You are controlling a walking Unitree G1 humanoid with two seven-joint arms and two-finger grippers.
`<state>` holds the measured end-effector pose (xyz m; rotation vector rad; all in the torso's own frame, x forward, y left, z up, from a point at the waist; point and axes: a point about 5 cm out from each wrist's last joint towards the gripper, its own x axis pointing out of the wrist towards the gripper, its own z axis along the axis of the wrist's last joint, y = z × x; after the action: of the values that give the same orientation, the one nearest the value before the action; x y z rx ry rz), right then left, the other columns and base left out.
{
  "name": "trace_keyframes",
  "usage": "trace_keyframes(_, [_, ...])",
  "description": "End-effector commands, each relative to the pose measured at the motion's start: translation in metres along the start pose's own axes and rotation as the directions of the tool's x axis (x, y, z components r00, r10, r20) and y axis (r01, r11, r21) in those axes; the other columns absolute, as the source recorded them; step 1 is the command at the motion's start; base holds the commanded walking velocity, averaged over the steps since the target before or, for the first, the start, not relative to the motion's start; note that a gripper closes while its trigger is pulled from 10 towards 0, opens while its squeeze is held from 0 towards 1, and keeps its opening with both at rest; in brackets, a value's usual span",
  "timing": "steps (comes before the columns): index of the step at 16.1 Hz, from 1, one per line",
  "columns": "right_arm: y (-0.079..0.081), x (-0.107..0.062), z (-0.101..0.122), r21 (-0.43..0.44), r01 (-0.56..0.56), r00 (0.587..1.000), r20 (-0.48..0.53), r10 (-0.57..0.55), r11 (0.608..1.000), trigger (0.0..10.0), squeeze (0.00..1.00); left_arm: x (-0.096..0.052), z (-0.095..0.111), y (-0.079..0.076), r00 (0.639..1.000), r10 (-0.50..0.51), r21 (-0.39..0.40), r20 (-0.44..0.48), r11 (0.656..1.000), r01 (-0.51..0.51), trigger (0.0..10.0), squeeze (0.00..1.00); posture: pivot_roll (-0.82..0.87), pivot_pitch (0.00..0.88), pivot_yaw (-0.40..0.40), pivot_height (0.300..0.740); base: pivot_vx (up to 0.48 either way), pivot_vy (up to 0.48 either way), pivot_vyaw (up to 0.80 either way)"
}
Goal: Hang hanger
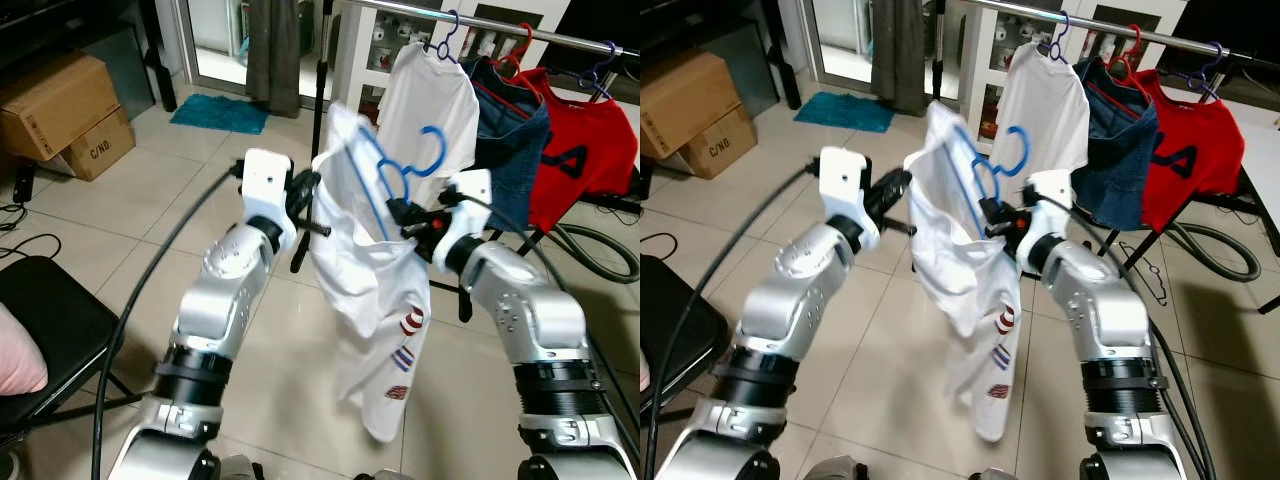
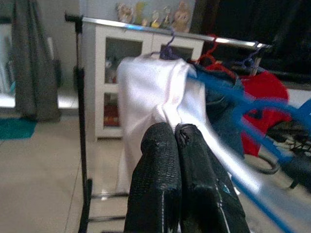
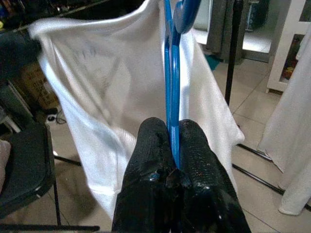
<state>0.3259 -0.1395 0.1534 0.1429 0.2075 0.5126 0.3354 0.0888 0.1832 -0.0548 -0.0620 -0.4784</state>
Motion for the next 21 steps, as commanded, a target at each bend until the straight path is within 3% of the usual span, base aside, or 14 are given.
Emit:
trace_keyframes(1, [-0.003, 0.0, -0.001, -0.077, 0.024, 1.0, -0.018, -0.026, 0.997, 0.0, 0.0, 0.004, 0.022, -0.011, 0.993, -0.072, 0.008, 0.094, 0.997, 0.072, 0.0, 0.0, -0.01, 0.0, -0.068, 0.74, 0.0, 0.0, 0.0])
trace_keyframes(6, [0.002, 0.001, -0.022, -0.154, -0.01, 0.987, -0.162, -0.015, 0.988, 0.0, 0.0, 0.009, 0.041, -0.027, 0.973, -0.17, 0.096, 0.158, 0.983, 0.157, 0.0, 0.0, -0.01, 0.0, -0.064, 0.74, 0.0, 0.0, 0.0])
trace_keyframes(11, [0.0, -0.009, -0.028, -0.181, -0.106, 0.976, -0.205, 0.068, 0.978, 0.0, 0.0, 0.006, 0.036, -0.011, 0.981, -0.155, 0.11, 0.113, 0.984, 0.143, 0.0, 0.0, -0.01, 0.0, -0.061, 0.74, 0.0, 0.0, 0.0])
trace_keyframes(15, [0.001, -0.008, -0.015, -0.117, -0.122, 0.987, -0.119, 0.108, 0.986, 0.0, 0.0, -0.001, 0.027, -0.016, 0.963, -0.267, 0.108, 0.036, 0.959, 0.262, 0.0, 0.0, -0.01, 0.0, -0.061, 0.74, 0.0, 0.0, 0.0])
trace_keyframes(16, [0.001, -0.003, -0.011, -0.11, -0.082, 0.993, -0.091, 0.072, 0.991, 0.0, 0.0, -0.004, 0.023, -0.026, 0.948, -0.317, 0.092, 0.02, 0.945, 0.314, 0.0, 0.0, -0.01, 0.0, -0.06, 0.74, 0.0, 0.0, 0.0])
trace_keyframes(21, [-0.01, 0.0, 0.004, -0.114, 0.021, 1.0, -0.018, -0.023, 0.993, 0.0, 0.0, -0.008, 0.016, -0.028, 0.952, -0.305, 0.086, -0.008, 0.949, 0.305, 0.0, 0.0, -0.01, 0.0, -0.055, 0.74, 0.0, 0.0, 0.0])
